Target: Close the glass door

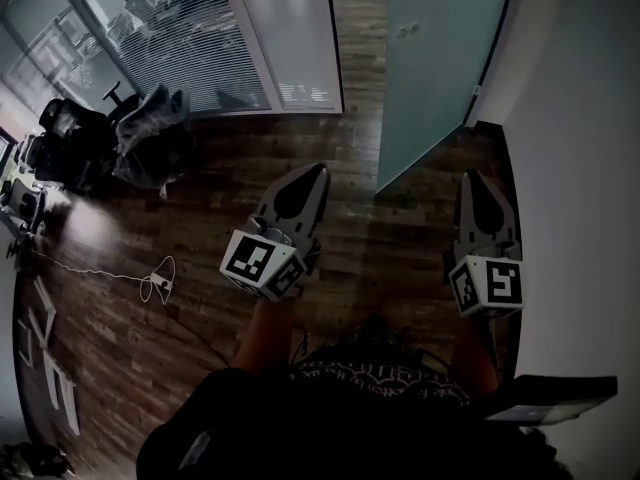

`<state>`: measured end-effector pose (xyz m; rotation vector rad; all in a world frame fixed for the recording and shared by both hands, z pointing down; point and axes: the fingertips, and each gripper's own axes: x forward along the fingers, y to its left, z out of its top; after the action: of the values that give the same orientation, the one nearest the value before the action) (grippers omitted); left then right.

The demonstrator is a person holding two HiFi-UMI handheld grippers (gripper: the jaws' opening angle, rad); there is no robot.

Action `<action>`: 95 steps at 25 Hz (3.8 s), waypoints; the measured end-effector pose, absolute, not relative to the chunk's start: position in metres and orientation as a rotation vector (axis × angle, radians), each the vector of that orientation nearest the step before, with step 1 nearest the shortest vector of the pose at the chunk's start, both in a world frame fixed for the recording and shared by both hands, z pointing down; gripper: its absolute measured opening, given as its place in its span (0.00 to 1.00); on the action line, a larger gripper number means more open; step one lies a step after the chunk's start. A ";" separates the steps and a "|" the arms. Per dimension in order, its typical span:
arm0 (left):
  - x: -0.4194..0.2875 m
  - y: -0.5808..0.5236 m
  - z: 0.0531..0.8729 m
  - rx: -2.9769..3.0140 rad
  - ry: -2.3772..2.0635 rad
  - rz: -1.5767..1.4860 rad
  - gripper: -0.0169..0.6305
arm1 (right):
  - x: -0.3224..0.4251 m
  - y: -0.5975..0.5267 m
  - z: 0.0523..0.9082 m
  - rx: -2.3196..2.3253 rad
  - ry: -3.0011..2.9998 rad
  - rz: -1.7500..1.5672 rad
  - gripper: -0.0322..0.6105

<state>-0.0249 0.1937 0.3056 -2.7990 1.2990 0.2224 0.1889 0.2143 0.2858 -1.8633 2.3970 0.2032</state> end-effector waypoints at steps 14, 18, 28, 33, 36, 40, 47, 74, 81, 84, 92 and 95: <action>-0.008 0.116 0.322 -2.788 1.357 0.229 0.03 | 0.222 0.133 0.305 -1.877 2.394 0.158 0.06; -0.011 0.087 0.322 -2.799 1.378 0.239 0.03 | 0.220 0.106 0.306 -1.882 2.404 0.160 0.06; -0.006 -0.016 0.302 -2.788 1.283 0.216 0.03 | 0.221 0.014 0.294 -1.928 2.377 0.183 0.06; -0.012 -0.058 0.294 -2.790 1.252 0.240 0.03 | 0.214 -0.029 0.292 -1.930 2.377 0.187 0.06; -0.020 -0.078 0.296 -2.794 1.266 0.211 0.03 | 0.210 -0.050 0.293 -1.948 2.383 0.196 0.06; -0.025 -0.103 0.301 -2.800 1.291 0.214 0.03 | 0.212 -0.073 0.303 -1.966 2.380 0.171 0.06; -0.013 -0.142 0.307 -2.811 1.287 0.201 0.03 | 0.222 -0.123 0.311 -1.961 2.409 0.147 0.06; -0.016 -0.262 0.313 -2.719 1.468 0.139 0.03 | 0.208 -0.308 0.383 -1.632 2.874 -0.041 0.26; -0.032 -0.286 0.315 -2.724 1.492 0.124 0.03 | 0.194 -0.339 0.389 -1.617 2.971 -0.053 0.26; -0.030 -0.291 0.314 -2.730 1.473 0.127 0.03 | 0.192 -0.345 0.390 -1.617 2.980 -0.075 0.26; -0.039 -0.301 0.317 -2.727 1.493 0.138 0.03 | 0.193 -0.353 0.391 -1.658 2.920 -0.175 0.25; -0.040 -0.302 0.319 -2.731 1.506 0.148 0.03 | 0.194 -0.357 0.392 -1.694 2.883 -0.193 0.25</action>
<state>-0.0401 -0.3023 0.3194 -2.7306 1.5058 0.1476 0.1941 -0.3575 0.3922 -1.6939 2.8829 -0.1934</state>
